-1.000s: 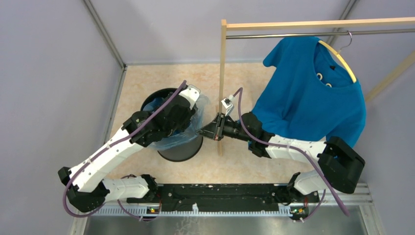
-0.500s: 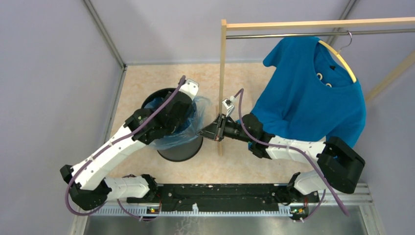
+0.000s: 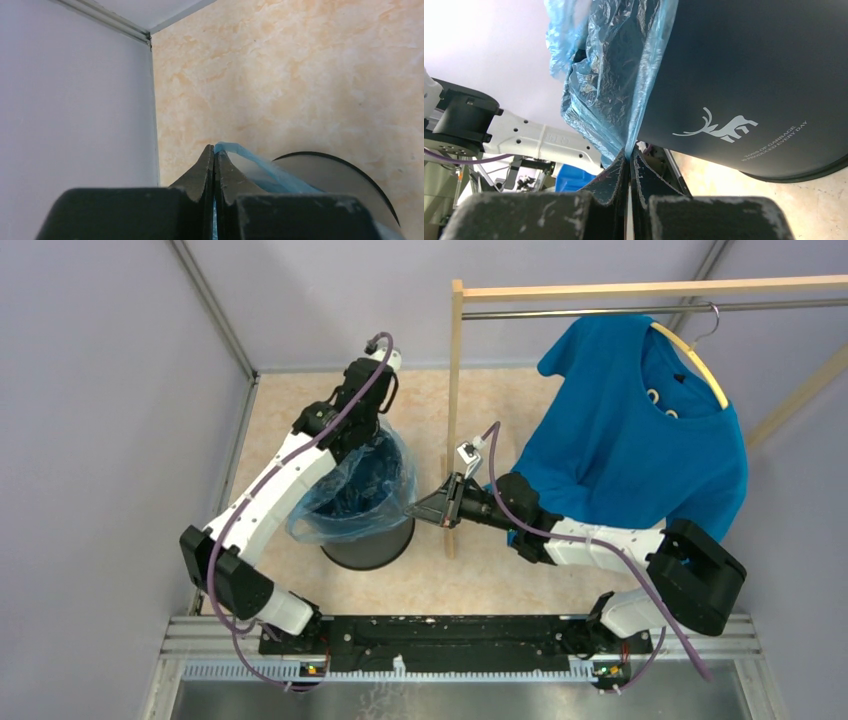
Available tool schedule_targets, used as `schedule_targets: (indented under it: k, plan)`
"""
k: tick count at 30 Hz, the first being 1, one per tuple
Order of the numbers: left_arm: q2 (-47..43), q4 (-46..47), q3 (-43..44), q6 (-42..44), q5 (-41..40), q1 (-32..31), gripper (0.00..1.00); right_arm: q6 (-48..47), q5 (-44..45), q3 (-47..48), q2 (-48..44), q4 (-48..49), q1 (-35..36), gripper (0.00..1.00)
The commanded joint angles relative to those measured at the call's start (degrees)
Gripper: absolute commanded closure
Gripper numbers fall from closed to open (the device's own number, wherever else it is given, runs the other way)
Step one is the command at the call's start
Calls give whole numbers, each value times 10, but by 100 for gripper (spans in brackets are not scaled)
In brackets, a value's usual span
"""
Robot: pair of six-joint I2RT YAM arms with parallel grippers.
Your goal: Put the trash bags into the trash bin
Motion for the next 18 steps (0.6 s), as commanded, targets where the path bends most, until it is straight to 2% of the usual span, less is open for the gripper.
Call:
schedule_targets:
  k: [1, 4, 15, 18]
  plan:
    - [25, 68, 38, 27, 6, 32, 94, -16, -1, 1, 5, 17, -8, 100]
    - [51, 80, 43, 28, 19, 40, 91, -19, -6, 4, 13, 18, -11, 100]
    - [128, 48, 80, 1, -41, 74, 84, -40, -4, 24, 34, -7, -23, 100]
    - [134, 18, 80, -20, -65, 85, 75, -48, 1, 32, 36, -19, -24, 100]
